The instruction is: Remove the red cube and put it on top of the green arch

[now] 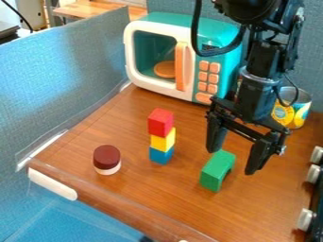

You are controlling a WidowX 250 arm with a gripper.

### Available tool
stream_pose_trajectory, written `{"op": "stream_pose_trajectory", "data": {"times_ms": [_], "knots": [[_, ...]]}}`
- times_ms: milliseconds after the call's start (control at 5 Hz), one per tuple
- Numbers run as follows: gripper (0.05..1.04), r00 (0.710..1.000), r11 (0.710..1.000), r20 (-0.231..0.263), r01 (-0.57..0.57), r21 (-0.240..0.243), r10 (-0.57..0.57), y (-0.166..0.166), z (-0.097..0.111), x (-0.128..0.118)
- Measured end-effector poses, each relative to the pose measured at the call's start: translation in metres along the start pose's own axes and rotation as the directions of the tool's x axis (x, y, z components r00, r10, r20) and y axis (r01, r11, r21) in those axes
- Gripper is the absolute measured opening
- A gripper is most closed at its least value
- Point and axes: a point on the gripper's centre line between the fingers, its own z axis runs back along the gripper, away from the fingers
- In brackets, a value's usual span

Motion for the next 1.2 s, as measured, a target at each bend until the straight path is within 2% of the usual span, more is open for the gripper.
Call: {"op": "stream_pose_trajectory", "data": {"times_ms": [200, 400, 600, 1200], "knots": [[1.001, 1.000, 1.000, -0.029, -0.001, -0.003, 0.001, 0.000, -0.009, 0.000], [1.001, 1.000, 1.000, -0.009, -0.006, -0.002, 0.006, 0.001, -0.006, 0.001], [1.001, 0.997, 0.999, 0.053, -0.051, -0.011, 0.051, 0.016, 0.013, 0.001], [1.001, 0.979, 0.979, 0.041, -0.197, -0.043, 0.199, 0.073, 0.030, -0.016]]}}
